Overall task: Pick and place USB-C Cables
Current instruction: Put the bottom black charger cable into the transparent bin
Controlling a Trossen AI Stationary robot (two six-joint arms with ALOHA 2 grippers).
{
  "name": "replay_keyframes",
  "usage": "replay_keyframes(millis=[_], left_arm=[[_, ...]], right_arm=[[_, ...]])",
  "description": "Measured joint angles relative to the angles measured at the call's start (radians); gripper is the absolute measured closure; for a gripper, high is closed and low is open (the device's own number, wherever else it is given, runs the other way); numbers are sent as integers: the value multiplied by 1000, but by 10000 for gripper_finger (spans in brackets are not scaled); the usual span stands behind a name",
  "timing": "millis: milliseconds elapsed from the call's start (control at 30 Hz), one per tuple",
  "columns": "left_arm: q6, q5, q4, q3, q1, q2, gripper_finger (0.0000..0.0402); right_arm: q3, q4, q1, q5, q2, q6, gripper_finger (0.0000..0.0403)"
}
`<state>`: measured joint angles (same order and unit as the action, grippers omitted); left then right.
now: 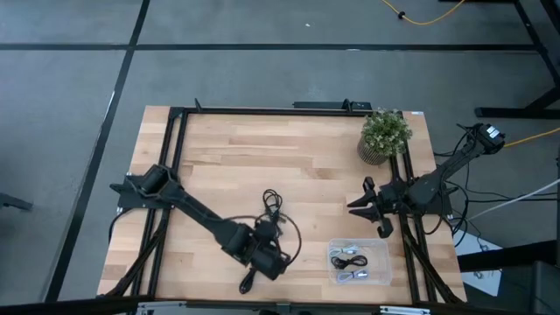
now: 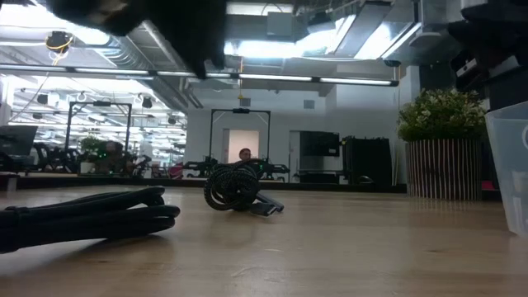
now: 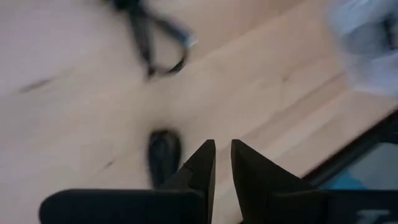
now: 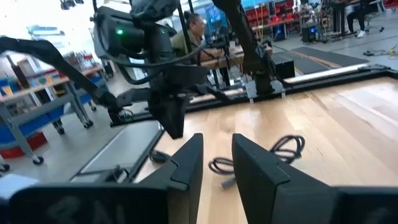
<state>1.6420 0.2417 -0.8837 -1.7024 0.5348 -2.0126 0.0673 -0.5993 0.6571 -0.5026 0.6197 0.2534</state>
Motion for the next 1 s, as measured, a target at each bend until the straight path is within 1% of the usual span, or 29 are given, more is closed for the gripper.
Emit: replay_keyframes(millis=[200,467,533,633,700,733,900,1000], left_arm=[[-1,3,22,0,23,-11,357],[-28,3,43,0,22,-11,357],[-29,19,50,0,22,-11,357],[-59,74,63,0,30,-11,356],[-85,124,56,0,36,-11,345],[-78,132,56,0,38,-11,336],[-28,96,43,0,44,-10,275],[-45,93,29,1,51,-10,256]], right_arm=[[0,38,0,1,0,0,313],[0,47,0,6,0,57,313],[0,47,0,6,0,57,313],[0,47,0,7,0,58,313],[0,47,0,8,0,60,313],[0,47,0,8,0,60,313],[0,46,0,9,0,60,313],[0,47,0,9,0,59,313]])
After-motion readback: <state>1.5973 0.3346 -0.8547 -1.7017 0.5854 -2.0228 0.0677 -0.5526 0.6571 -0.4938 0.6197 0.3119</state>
